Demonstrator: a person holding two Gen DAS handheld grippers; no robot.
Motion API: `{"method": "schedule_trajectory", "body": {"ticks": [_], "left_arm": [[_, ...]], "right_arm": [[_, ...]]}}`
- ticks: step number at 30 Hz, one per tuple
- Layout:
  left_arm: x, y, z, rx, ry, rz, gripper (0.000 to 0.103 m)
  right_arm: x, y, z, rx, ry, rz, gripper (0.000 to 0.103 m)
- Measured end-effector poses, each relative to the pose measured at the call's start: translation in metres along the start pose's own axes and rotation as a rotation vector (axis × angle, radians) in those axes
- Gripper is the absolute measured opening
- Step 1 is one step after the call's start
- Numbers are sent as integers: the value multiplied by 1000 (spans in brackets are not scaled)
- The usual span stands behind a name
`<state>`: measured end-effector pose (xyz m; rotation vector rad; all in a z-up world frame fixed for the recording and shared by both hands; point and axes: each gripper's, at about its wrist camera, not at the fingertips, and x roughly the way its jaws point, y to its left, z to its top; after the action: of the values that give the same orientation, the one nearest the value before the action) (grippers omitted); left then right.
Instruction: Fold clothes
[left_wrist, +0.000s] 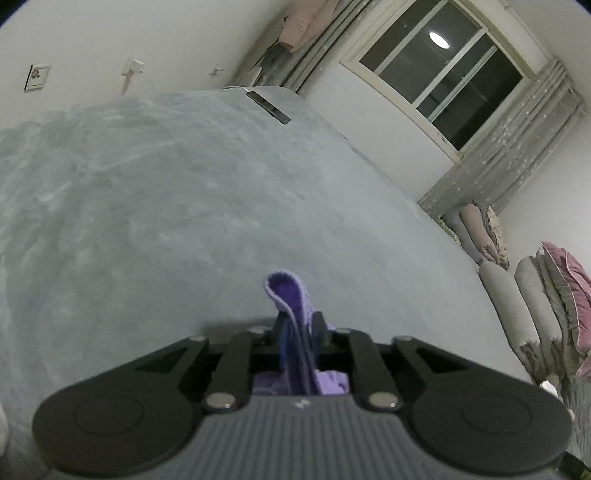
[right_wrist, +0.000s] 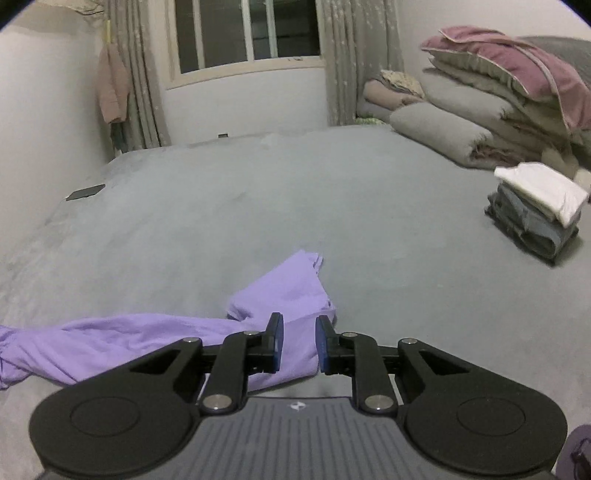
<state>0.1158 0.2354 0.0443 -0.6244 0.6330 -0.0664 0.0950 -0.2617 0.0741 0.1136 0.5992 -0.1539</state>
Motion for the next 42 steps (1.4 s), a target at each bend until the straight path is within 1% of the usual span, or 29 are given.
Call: {"method": "schedule_trajectory", "body": {"ticks": [1,2,3,4,6,8,9,10,11,13,15,16,18,21,22,23,24,25,26,27,28,32,34,35,36,38,39,40,42], "left_arm": [[3,-2,1,3,-1,-8,29],[7,-5,1,10,-2,-18,35],[10,-7,1,18,-3,-27,48],[13,-10,1,28,-5,-35,53],[16,-18,-3,61,-14,-40,55],[18,-27,-9,91,-15,-11,54],[19,-30,-12,107,-17,4,47],[22,-33,-14,130,-22,16,18],[25,-37,-15,154,-26,28,3],[22,-45,-18,211,-73,30,4],[9,-56,-18,284,-145,0,4],[1,-62,-20,335,-171,-26,4],[-17,-76,-31,493,-160,-120,4],[-44,-96,-49,729,-141,-262,4],[-53,-103,-57,820,-118,-319,4],[-63,-108,-73,945,-46,-393,4],[-71,-112,-90,1057,26,-445,6],[-78,-115,-106,1153,96,-496,11],[-83,-114,-117,1200,156,-550,12],[-88,-112,-128,1246,217,-604,19],[-91,-111,-135,1270,259,-643,30],[-90,-103,-115,1106,207,-617,39],[-84,-98,-93,942,133,-533,75],[-80,-96,-81,860,104,-485,78],[-72,-92,-72,776,106,-419,77],[-55,-82,-57,605,146,-288,75],[-48,-77,-52,530,166,-227,71],[-42,-72,-52,483,189,-179,69],[-29,-62,-52,389,233,-82,68]], "right_arm": [[1,-2,-3,2,9,8,21],[2,-5,-6,4,18,16,23],[6,-5,-6,12,29,16,24],[9,-5,-5,20,40,16,25],[16,-4,-7,25,53,17,27],[21,0,-8,22,59,18,27],[23,0,-9,24,62,18,27],[25,1,-11,26,66,18,27],[26,1,-12,27,65,17,27],[28,1,-14,22,62,16,26],[29,7,-18,8,59,-12,13],[28,7,-18,7,53,-22,3],[25,6,-16,14,36,-26,3],[16,3,-11,38,13,0,3],[13,3,-10,42,11,14,3],[11,4,-8,45,9,27,3],[9,6,-7,44,13,49,3],[7,8,-6,43,18,71,4],[6,10,-6,37,27,91,4],[6,15,-6,24,37,104,4],[6,20,-7,11,47,117,4],[8,43,-11,-55,92,174,5],[7,55,-15,-86,129,231,10],[7,61,-17,-98,150,263,14],[7,68,-20,-103,171,306,14],[7,82,-27,-111,214,393,17],[8,89,-31,-116,235,436,17],[7,96,-35,-121,253,475,18],[7,110,-43,-130,292,543,18]]}}
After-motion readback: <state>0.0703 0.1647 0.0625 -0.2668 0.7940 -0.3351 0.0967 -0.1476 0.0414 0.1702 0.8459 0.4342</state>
